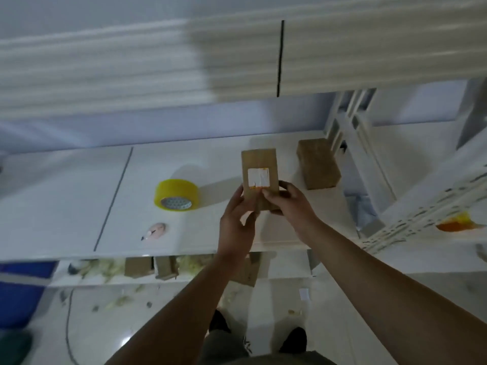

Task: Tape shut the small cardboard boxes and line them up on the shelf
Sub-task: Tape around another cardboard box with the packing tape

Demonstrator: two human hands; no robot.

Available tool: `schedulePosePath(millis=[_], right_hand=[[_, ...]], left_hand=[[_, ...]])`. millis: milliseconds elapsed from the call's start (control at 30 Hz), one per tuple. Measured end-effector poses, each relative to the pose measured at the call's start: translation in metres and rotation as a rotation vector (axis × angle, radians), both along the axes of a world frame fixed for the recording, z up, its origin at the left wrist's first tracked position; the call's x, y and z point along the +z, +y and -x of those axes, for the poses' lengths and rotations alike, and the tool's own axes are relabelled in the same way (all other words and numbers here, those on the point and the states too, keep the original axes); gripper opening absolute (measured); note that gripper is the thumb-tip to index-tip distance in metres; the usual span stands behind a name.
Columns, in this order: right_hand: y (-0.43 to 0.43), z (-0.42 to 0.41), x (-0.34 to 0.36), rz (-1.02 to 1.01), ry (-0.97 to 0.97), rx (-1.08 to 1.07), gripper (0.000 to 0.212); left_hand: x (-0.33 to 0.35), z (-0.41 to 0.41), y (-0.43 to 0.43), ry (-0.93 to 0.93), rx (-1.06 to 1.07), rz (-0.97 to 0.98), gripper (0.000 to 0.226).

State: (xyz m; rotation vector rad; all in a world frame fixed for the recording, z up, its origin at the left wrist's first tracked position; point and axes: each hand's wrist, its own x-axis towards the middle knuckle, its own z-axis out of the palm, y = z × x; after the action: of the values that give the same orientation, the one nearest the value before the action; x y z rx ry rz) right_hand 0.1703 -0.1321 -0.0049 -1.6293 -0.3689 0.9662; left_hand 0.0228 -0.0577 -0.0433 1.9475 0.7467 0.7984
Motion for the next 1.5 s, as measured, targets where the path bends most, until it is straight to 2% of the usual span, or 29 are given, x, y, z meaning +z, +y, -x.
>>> schedulePosePath(millis=[100,167,233,333,433,533,667,833,967,1067,1167,1267,1333,1367,1500], right_hand=[[0.013,0.01,0.012,-0.111,0.058,0.049,0.057],[0.024,0.021,0.023,-0.163,0.073,0.065,0.056],[0.035,0.033,0.035,-0.2,0.096,0.058,0.055],[0.05,0.048,0.049,-0.222,0.076,0.07,0.052],[0.062,0.068,0.054,-0.199,0.007,0.112,0.051],[0.082,0.095,0.053,-0.172,-0.006,0.136,0.052],[0.117,0.144,0.053,-0.13,-0.044,0.147,0.052],[0.164,0.2,0.056,-0.074,-0.109,-0.02,0.043],[0.199,0.235,0.054,-0.001,-0.242,-0.098,0.042],[0.216,0.258,0.046,0.024,-0.219,-0.133,0.039],[0.226,0.274,0.039,0.06,-0.153,-0.108,0.052],[0.23,0.285,0.029,0.205,-0.313,-0.061,0.069],[0.232,0.295,0.021,0.221,-0.388,0.001,0.061],[0.234,0.299,0.017,0.22,-0.406,0.029,0.054],[0.244,0.301,0.007,0.276,-0.465,0.093,0.04]], left_hand=[[0.026,0.019,0.008,-0.212,0.128,0.29,0.08],[0.046,0.03,0.02,-0.286,0.202,0.436,0.078],[0.065,0.04,0.033,-0.293,0.206,0.547,0.073],[0.084,0.054,0.051,-0.252,0.167,0.607,0.067],[0.091,0.072,0.07,-0.257,0.127,0.622,0.052],[0.092,0.098,0.085,-0.266,0.083,0.558,0.046],[0.086,0.138,0.125,-0.261,0.148,0.548,0.04],[0.075,0.191,0.177,-0.168,0.115,0.534,0.037],[0.06,0.224,0.203,-0.134,0.109,0.544,0.037],[0.051,0.244,0.218,-0.118,0.096,0.551,0.04],[0.04,0.26,0.231,-0.091,0.102,0.532,0.045],[0.028,0.268,0.241,-0.058,0.141,0.562,0.041],[0.023,0.27,0.247,-0.065,0.132,0.592,0.022],[0.02,0.27,0.248,-0.064,0.111,0.597,0.019],[0.007,0.271,0.253,0.085,0.066,0.561,0.028]])
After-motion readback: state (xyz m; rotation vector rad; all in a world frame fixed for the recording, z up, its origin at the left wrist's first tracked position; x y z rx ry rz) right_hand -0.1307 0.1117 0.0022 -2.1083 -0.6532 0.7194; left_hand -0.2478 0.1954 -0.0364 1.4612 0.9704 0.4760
